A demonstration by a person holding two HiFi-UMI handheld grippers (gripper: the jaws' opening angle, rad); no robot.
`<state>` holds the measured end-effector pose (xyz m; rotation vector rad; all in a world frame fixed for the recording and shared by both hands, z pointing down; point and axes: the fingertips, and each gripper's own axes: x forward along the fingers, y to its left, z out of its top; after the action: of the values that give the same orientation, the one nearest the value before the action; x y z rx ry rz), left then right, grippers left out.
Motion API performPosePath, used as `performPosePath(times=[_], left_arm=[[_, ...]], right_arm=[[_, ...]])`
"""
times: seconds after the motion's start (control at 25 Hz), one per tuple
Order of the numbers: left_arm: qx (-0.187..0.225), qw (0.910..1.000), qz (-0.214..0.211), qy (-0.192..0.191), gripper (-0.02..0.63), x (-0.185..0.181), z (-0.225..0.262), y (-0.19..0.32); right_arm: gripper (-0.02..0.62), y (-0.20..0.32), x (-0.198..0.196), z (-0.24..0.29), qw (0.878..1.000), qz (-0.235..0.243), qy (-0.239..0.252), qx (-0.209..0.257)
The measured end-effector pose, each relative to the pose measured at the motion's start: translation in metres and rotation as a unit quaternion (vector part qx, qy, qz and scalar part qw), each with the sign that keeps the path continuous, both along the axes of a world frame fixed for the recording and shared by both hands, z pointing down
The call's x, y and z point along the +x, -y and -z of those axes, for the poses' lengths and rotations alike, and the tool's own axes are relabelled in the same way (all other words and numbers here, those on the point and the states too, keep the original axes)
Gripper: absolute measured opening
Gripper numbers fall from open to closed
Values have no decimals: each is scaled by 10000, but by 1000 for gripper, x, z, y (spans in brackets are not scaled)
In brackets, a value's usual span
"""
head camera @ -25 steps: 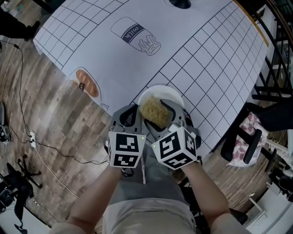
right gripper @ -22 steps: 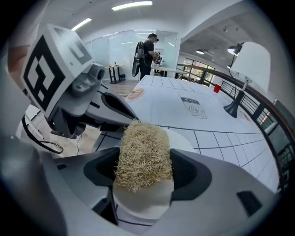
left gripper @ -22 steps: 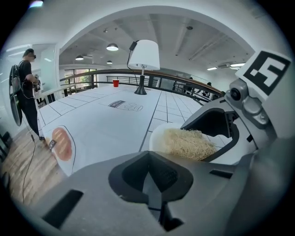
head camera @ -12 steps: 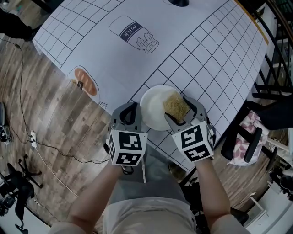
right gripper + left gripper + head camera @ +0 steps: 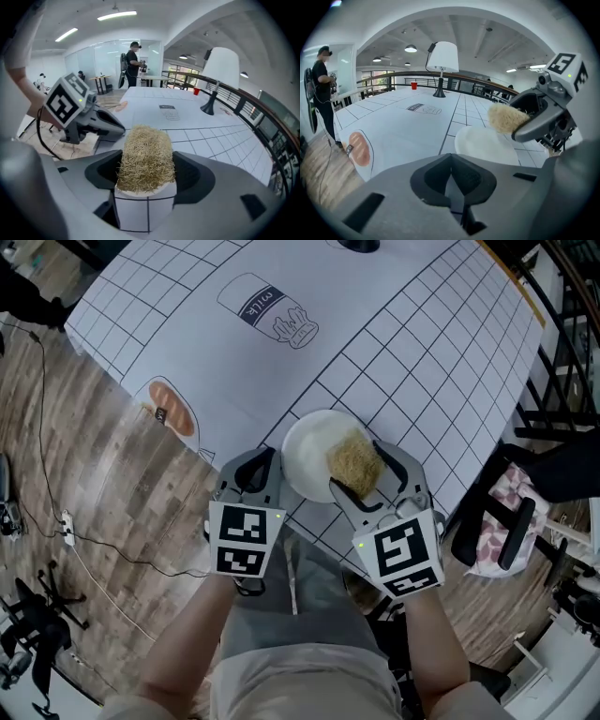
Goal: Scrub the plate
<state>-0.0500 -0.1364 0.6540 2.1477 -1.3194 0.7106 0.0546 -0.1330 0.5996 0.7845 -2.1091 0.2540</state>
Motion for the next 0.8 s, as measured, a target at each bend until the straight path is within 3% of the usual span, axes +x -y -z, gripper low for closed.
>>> performPosePath(times=[0.16,0.32,0.44,0.8], left_arm=[[15,9994,-109,-343,15,4,5,0],[65,9985,-537,-62,15,20,5,1],[-46,9976,-631,298,15,22,-3,-1],[5,9975,-543,445,15,22,-5,-1]], right_arm=[[321,-34,-28,-20,9963,676,-384,-359],[321,-53,-46,-40,9929,891,-498,-612],[321,-55,-48,-48,9928,901,-495,-611],[321,-48,-14,-42,9955,601,-549,-487]])
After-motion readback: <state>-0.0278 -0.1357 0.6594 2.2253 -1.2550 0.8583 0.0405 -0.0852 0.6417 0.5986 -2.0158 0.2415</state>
